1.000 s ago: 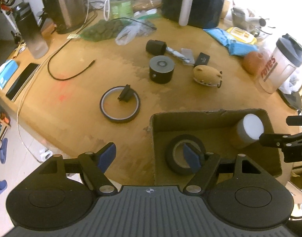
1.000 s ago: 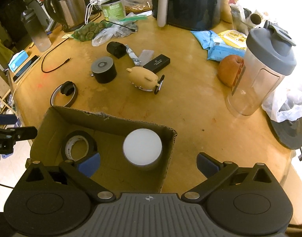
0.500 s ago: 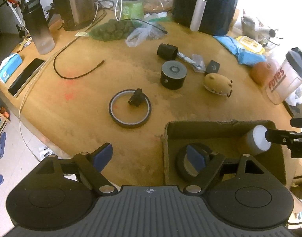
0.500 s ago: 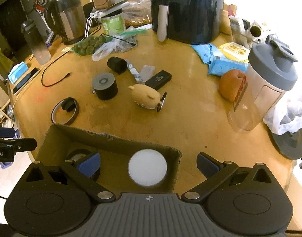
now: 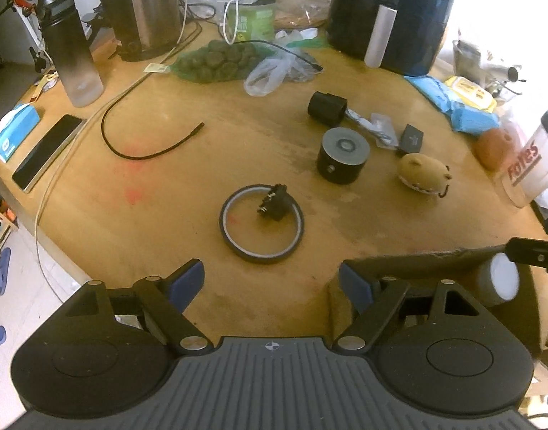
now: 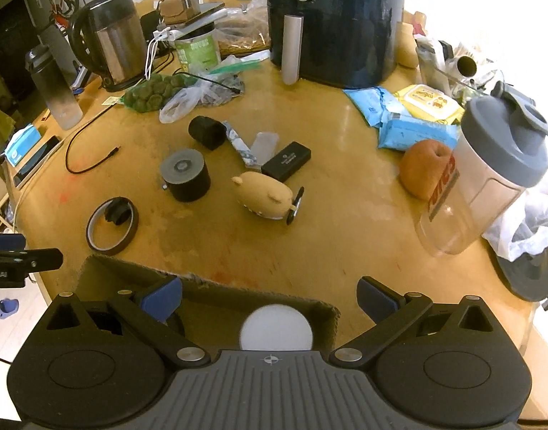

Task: Organize rigid objects
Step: 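Grasp the clear tape ring with black clip using the left tool, then lift the tape ring with the left tool toward the box, then close the right tool around the beige pig-shaped toy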

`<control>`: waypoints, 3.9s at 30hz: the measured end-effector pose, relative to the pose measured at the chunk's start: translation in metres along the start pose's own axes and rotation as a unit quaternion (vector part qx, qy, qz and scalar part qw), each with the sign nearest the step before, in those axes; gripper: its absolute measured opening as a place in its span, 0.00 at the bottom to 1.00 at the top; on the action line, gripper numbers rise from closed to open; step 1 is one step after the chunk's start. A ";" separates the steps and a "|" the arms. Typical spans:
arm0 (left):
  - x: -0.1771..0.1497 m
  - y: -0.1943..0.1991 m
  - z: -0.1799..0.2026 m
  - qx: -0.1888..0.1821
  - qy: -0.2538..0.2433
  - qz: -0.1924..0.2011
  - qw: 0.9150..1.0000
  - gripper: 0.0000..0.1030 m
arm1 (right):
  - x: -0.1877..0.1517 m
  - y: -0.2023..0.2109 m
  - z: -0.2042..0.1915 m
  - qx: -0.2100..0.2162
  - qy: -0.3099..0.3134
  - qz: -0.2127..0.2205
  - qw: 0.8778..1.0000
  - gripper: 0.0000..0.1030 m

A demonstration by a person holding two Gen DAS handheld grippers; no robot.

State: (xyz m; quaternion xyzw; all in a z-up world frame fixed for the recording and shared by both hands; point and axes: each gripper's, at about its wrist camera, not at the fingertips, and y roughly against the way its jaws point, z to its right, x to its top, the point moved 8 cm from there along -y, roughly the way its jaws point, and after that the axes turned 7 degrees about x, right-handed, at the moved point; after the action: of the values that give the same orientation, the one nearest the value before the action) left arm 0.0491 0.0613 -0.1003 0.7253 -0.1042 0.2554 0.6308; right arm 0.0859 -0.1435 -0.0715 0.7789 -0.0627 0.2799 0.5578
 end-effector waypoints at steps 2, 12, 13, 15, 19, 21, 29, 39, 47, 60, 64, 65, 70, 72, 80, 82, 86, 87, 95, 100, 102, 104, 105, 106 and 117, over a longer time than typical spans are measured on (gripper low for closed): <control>0.003 -0.005 -0.001 -0.004 -0.006 0.004 1.000 0.80 | 0.002 -0.001 -0.001 -0.002 0.001 -0.001 1.000 1.00; 0.024 -0.032 0.007 0.006 -0.087 0.045 0.995 0.80 | 0.008 -0.009 0.002 -0.015 -0.007 -0.013 1.000 1.00; 0.026 -0.036 0.010 0.008 -0.099 0.047 0.994 0.79 | 0.008 -0.009 0.002 -0.017 -0.008 -0.013 1.000 1.00; 0.029 -0.043 0.015 0.013 -0.125 0.053 0.991 0.76 | 0.008 -0.009 0.003 -0.020 -0.009 -0.014 1.000 1.00; 0.031 -0.062 0.024 0.023 -0.179 0.051 0.982 0.59 | 0.008 -0.010 0.006 -0.026 -0.016 -0.017 0.999 1.00; 0.031 -0.070 0.027 0.026 -0.197 0.049 0.979 0.54 | 0.008 -0.011 0.009 -0.030 -0.022 -0.019 0.999 1.00; 0.028 -0.091 0.037 0.032 -0.265 0.046 0.963 0.43 | 0.005 -0.011 0.018 -0.043 -0.040 -0.023 0.998 1.00; 0.024 -0.101 0.047 0.037 -0.307 0.053 0.949 0.24 | 0.002 -0.011 0.024 -0.045 -0.059 -0.025 0.997 1.00; 0.028 -0.096 0.045 0.035 -0.303 0.054 0.951 0.21 | 0.004 -0.014 0.023 -0.039 -0.057 -0.024 0.997 1.00; 0.041 -0.038 0.030 -0.031 -0.179 0.035 0.983 0.21 | 0.022 -0.030 0.016 -0.024 -0.023 -0.013 0.999 1.00; 0.043 -0.016 0.033 -0.043 -0.165 0.046 0.984 0.21 | 0.028 -0.040 0.014 -0.016 -0.022 -0.013 1.000 1.00; 0.044 -0.011 0.034 -0.046 -0.161 0.048 0.985 0.21 | 0.029 -0.042 0.013 -0.014 -0.024 -0.013 1.000 1.00; 0.045 0.007 0.039 -0.054 -0.141 0.059 0.987 0.21 | 0.035 -0.056 0.011 -0.011 -0.045 -0.013 0.999 1.00; 0.044 0.012 0.040 -0.055 -0.133 0.061 0.988 0.21 | 0.037 -0.064 0.010 -0.013 -0.056 -0.014 0.998 1.00; 0.035 0.021 0.034 -0.053 -0.107 0.057 0.991 0.21 | 0.045 -0.093 0.008 -0.042 -0.102 -0.019 0.994 1.00; 0.033 0.022 0.030 -0.050 -0.102 0.056 0.992 0.21 | 0.048 -0.100 0.008 -0.049 -0.116 -0.017 0.992 1.00; 0.029 0.025 0.021 -0.042 -0.094 0.053 0.993 0.21 | 0.054 -0.111 0.009 -0.069 -0.135 -0.010 0.988 1.00; 0.028 0.025 0.020 -0.040 -0.092 0.052 0.994 0.21 | 0.056 -0.114 0.009 -0.075 -0.136 -0.008 0.988 1.00; 0.022 0.028 0.010 -0.033 -0.086 0.047 0.995 0.21 | 0.062 -0.136 0.014 -0.091 -0.182 -0.011 0.979 1.00; 0.020 0.029 0.008 -0.031 -0.086 0.048 0.995 0.21 | 0.064 -0.146 0.018 -0.104 -0.194 -0.012 0.975 0.99; 0.019 0.030 0.007 -0.030 -0.087 0.048 0.995 0.21 | 0.065 -0.149 0.020 -0.108 -0.201 -0.013 0.973 0.99; 0.018 0.030 0.005 -0.029 -0.086 0.047 0.995 0.21 | 0.066 -0.151 0.022 -0.110 -0.207 -0.014 0.972 0.97; 0.018 0.030 0.005 -0.029 -0.086 0.046 0.995 0.21 | 0.066 -0.152 0.022 -0.110 -0.207 -0.015 0.972 0.93; 0.017 0.030 0.004 -0.028 -0.085 0.045 0.995 0.21 | 0.066 -0.153 0.022 -0.109 -0.208 -0.016 0.972 0.92; 0.017 0.031 0.002 -0.028 -0.082 0.045 0.995 0.21 | 0.068 -0.159 0.020 -0.110 -0.206 -0.026 0.972 0.81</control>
State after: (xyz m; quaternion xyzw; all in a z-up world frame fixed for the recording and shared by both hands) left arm 0.0491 0.0569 -0.0654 0.7206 -0.1957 0.2201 0.6277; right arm 0.2148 -0.0879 -0.1744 0.7549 -0.1864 0.0899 0.6223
